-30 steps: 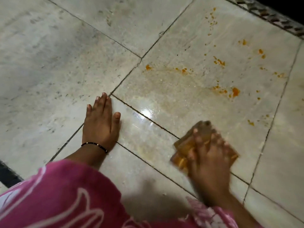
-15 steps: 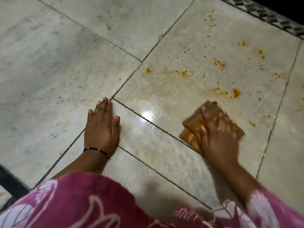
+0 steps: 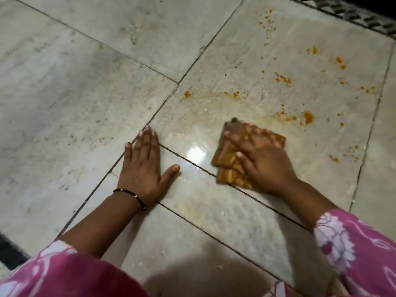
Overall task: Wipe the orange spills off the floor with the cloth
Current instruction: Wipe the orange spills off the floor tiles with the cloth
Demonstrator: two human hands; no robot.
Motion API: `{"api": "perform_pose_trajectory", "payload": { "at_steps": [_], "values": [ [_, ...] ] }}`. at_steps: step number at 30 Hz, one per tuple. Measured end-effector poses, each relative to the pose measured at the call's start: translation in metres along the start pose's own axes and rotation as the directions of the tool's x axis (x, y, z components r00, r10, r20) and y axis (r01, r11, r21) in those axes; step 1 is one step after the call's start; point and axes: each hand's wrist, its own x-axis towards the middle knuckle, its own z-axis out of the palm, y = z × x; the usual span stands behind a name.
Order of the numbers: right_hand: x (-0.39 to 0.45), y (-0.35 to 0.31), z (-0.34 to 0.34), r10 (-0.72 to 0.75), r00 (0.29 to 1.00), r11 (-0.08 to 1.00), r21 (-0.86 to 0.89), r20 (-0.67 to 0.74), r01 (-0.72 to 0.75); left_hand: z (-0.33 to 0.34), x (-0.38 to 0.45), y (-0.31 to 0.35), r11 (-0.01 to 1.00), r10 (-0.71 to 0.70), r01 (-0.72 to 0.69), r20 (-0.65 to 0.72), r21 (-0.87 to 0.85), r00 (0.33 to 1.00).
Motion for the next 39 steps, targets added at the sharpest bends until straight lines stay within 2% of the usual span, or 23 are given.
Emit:
{"api": "perform_pose_trajectory", "payload": {
  "at_steps": [3,5,7,9,12,14,16,19,23,26,28,30,33,36,39],
  "values": [
    [-0.02,0.004,0.001,0.338,0.936,0.94,-0.016,-0.098,-0.341,0.004,0.005,0.008,1.0,-0.005,0.004,-0.027,-0.017,1.0],
    [-0.036,-0.024,0.005,0.42,0.9,0.906,-0.008,-0.114,-0.424,0.006,0.004,0.008,1.0,-0.011,0.01,-0.048,-0.025,0.999],
    [-0.038,-0.06,0.009,0.338,0.938,0.941,0.002,-0.07,-0.339,0.006,0.004,0.006,0.999,-0.002,-0.001,-0.061,-0.047,0.998],
    [-0.017,-0.091,0.012,0.129,0.991,0.992,0.005,-0.027,-0.129,0.005,0.003,0.004,0.994,0.004,-0.013,-0.082,-0.111,0.997],
    [0.056,-0.124,0.007,-0.112,0.994,0.993,0.038,0.016,0.111,0.004,0.003,0.004,0.971,-0.029,0.001,-0.114,-0.238,0.993],
    [0.108,-0.129,0.006,-0.187,0.982,0.982,0.023,0.023,0.186,0.005,0.004,0.003,0.966,-0.049,0.015,-0.125,-0.259,0.991],
    [0.149,-0.116,0.003,-0.168,0.986,0.986,-0.005,0.025,0.168,0.006,0.005,0.003,0.98,-0.039,0.016,-0.113,-0.198,0.993],
    [0.171,-0.067,-0.011,0.005,1.0,0.999,0.051,-0.007,-0.005,0.006,0.006,0.004,0.994,-0.042,0.033,-0.082,-0.104,0.996],
    [0.114,-0.012,-0.014,0.27,0.956,0.962,0.067,-0.112,-0.264,0.005,0.005,0.008,0.996,-0.058,0.052,-0.081,-0.077,0.995],
    [0.047,-0.044,0.003,0.362,0.921,0.932,0.05,-0.147,-0.358,0.005,0.006,0.009,0.995,-0.06,0.053,-0.083,-0.083,0.995],
    [0.03,-0.083,0.012,0.26,0.959,0.965,0.059,-0.115,-0.255,0.006,0.006,0.009,0.996,-0.058,0.051,-0.092,-0.079,0.994],
    [0.048,-0.105,0.016,0.069,0.993,0.996,0.07,-0.098,-0.062,0.007,0.006,0.009,0.996,-0.057,0.05,-0.098,-0.072,0.994],
    [0.117,-0.088,0.003,-0.099,0.994,0.994,0.046,-0.04,0.101,0.008,0.006,0.009,0.996,-0.061,0.055,-0.099,-0.065,0.993],
    [0.157,-0.027,-0.009,-0.109,0.994,0.993,0.052,-0.009,0.11,0.008,0.006,0.009,0.995,-0.08,0.074,-0.095,-0.06,0.992],
    [0.118,0.037,-0.026,0.004,1.0,0.999,0.036,-0.027,-0.003,0.005,0.006,0.011,0.995,-0.08,0.075,-0.081,-0.065,0.993]
  ]
}}
